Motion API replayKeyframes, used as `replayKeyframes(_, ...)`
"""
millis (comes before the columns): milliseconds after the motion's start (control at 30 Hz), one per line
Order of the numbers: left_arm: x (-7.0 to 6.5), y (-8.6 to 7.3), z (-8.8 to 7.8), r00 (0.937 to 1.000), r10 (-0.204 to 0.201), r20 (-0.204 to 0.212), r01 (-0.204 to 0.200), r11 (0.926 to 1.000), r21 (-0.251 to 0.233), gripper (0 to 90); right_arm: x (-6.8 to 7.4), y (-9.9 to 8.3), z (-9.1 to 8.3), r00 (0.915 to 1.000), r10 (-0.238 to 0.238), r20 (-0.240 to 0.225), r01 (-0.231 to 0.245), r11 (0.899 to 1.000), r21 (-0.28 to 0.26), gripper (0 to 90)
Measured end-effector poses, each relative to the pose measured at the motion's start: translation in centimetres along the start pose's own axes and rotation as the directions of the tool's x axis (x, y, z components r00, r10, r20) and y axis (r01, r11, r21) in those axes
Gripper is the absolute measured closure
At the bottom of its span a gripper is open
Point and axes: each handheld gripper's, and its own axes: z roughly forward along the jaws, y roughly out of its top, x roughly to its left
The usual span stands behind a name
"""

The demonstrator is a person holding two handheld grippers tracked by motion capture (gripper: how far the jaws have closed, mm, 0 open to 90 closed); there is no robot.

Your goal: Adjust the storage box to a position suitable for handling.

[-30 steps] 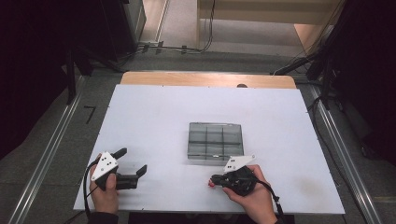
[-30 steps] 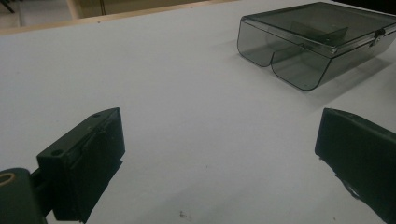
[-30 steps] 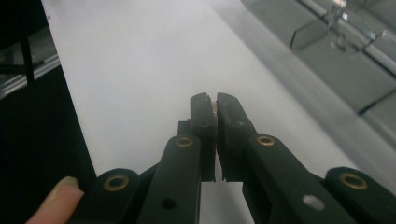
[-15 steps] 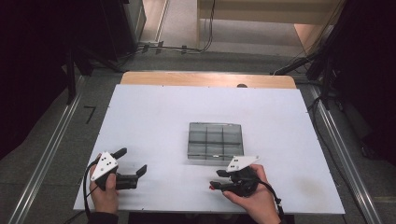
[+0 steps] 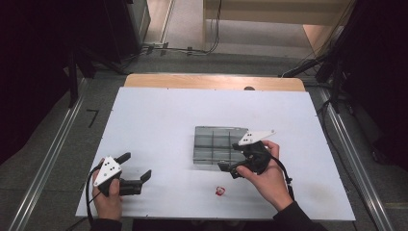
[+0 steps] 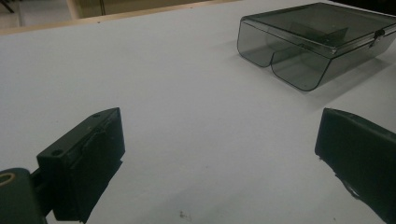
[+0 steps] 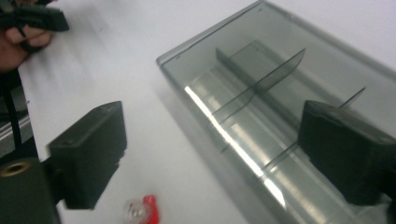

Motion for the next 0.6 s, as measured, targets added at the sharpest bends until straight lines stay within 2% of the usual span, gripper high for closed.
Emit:
replayKeyframes(133,0.0,0.0,0.0,1.0000,0.000,0.001,0.000,1.0000,-0.001,1.6,-1.5,1.2,0.4,0.9999,0.013,0.007,-0.013,1.000,0.002,6.2)
replayKeyframes(200,0.0,0.0,0.0,1.0000,0.000,0.001,0.000,1.0000,-0.001,1.6,-2.3,1.7,0.7,0.9991,0.021,0.035,-0.022,1.000,0.020,6.8)
replayKeyframes(300,0.0,0.0,0.0,1.0000,0.000,0.001,0.000,1.0000,-0.001,1.6,-3.6,2.3,1.1,0.9980,0.041,0.048,-0.042,0.999,0.030,13.6)
replayKeyframes(467,0.1,0.0,0.0,1.0000,-0.001,0.002,0.001,1.0000,-0.002,1.6,-5.5,3.4,1.9,0.9984,0.043,0.035,-0.045,0.997,0.057,28.5)
replayKeyframes(533,0.1,0.0,0.0,1.0000,-0.001,0.002,0.001,1.0000,-0.002,1.6,-6.0,3.8,2.3,0.9989,0.041,0.022,-0.043,0.996,0.074,39.4)
replayKeyframes(600,0.1,0.0,0.0,1.0000,0.000,0.003,0.000,1.0000,-0.001,1.6,-6.4,4.4,2.6,0.9971,0.052,0.056,-0.056,0.995,0.078,53.5)
